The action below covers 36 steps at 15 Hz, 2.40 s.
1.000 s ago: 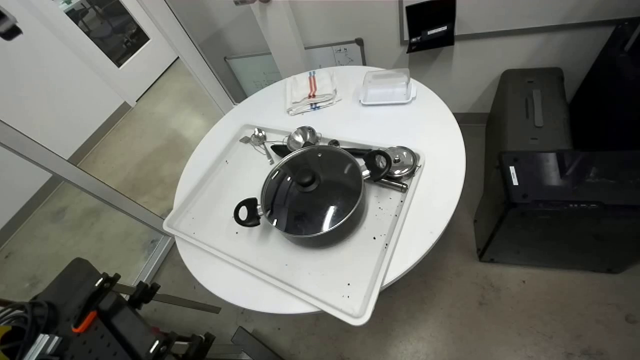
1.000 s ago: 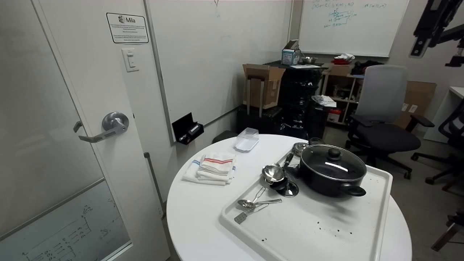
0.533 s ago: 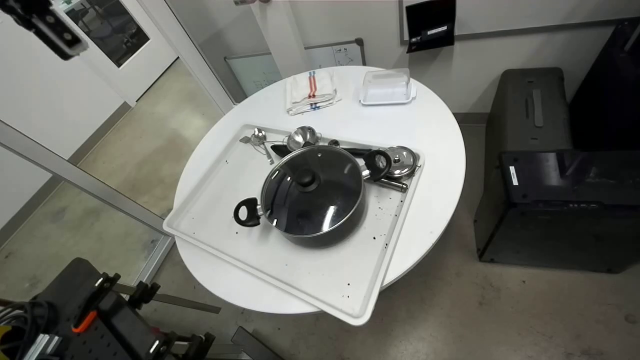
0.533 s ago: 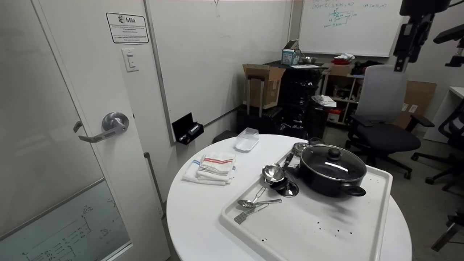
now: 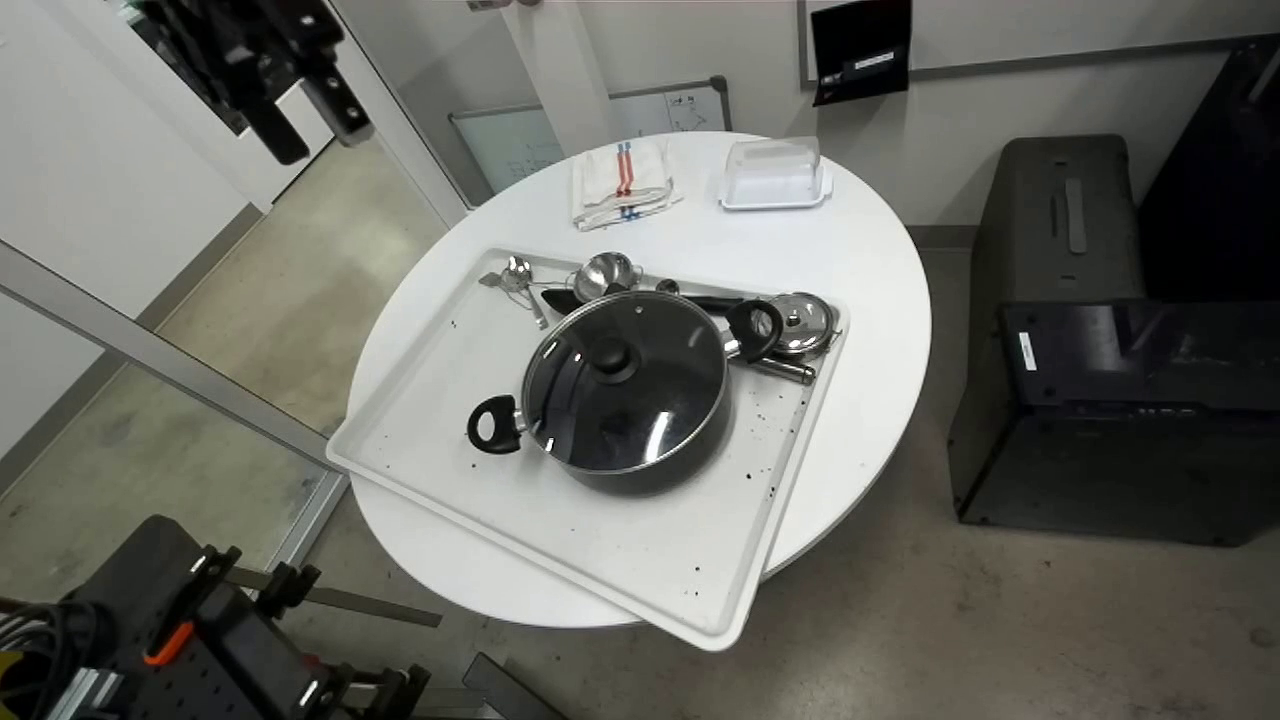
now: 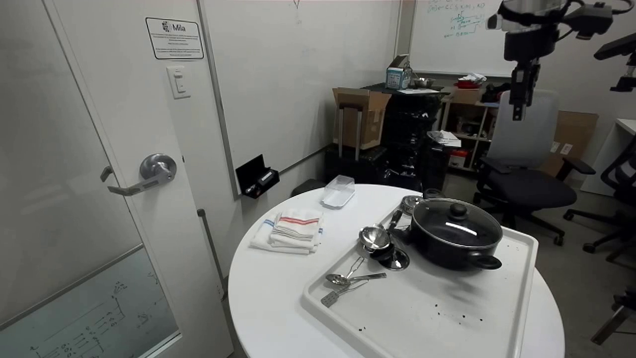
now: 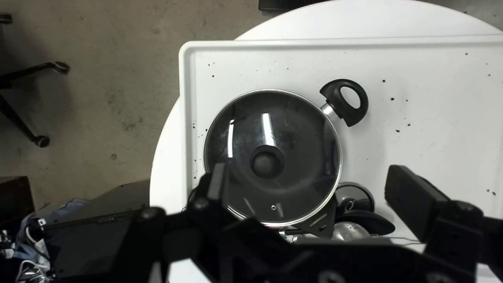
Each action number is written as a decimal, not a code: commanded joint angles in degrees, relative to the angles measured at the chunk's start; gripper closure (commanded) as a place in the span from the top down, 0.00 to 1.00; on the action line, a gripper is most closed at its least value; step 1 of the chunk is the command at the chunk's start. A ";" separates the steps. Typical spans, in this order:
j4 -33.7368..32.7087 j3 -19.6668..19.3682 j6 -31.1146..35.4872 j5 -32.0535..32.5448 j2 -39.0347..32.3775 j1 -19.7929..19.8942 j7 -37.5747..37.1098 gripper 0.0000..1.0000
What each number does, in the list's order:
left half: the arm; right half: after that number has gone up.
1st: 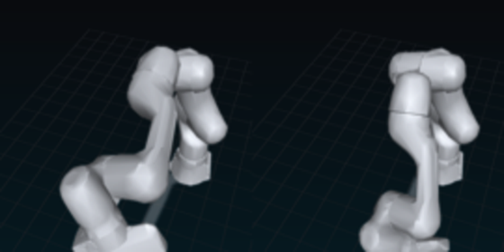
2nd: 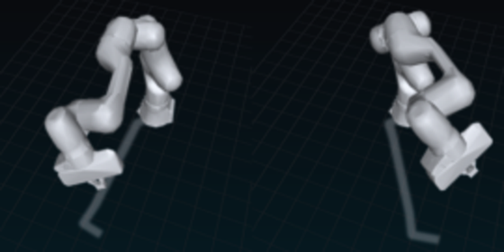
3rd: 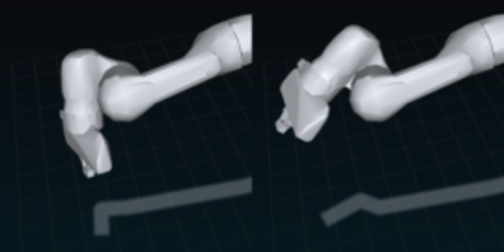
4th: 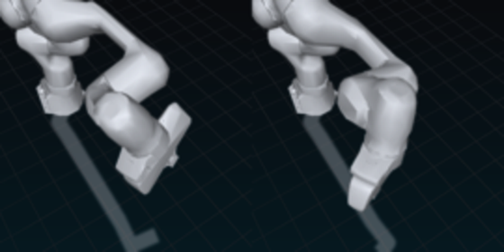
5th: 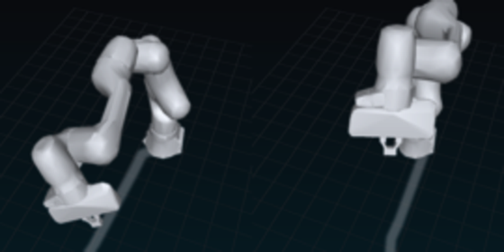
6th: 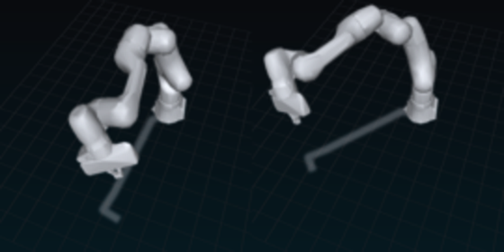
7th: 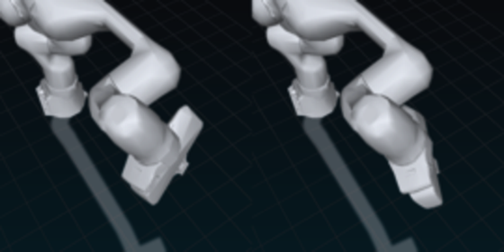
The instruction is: Pick up the lid from the pot and put it on the table
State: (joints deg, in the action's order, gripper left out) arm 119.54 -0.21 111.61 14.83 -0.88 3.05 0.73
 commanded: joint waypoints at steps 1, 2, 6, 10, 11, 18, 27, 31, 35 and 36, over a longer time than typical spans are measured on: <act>-7.36 -1.43 -1.04 2.65 -8.56 0.10 6.16 1.00; -8.96 -1.78 -0.98 3.15 -10.81 0.23 7.73 1.00; -14.93 -2.49 -1.27 4.16 -18.46 0.71 12.75 1.00; -20.12 -2.61 -1.43 3.65 -25.46 1.69 17.57 1.00; -21.15 -2.56 -1.36 3.72 -26.80 1.91 18.68 1.00; -24.90 -1.84 2.27 3.03 -34.33 3.15 23.26 1.00; -23.42 -1.58 8.00 3.51 -40.90 2.47 21.91 1.00; -22.82 -1.87 10.73 3.44 -42.79 2.61 21.16 1.00; -22.38 -2.54 13.03 3.60 -43.94 2.77 20.69 1.00; -22.35 -2.69 13.28 3.56 -44.14 2.85 20.69 1.00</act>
State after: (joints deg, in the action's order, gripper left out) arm 96.96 -2.48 123.10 18.01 -44.43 5.68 22.27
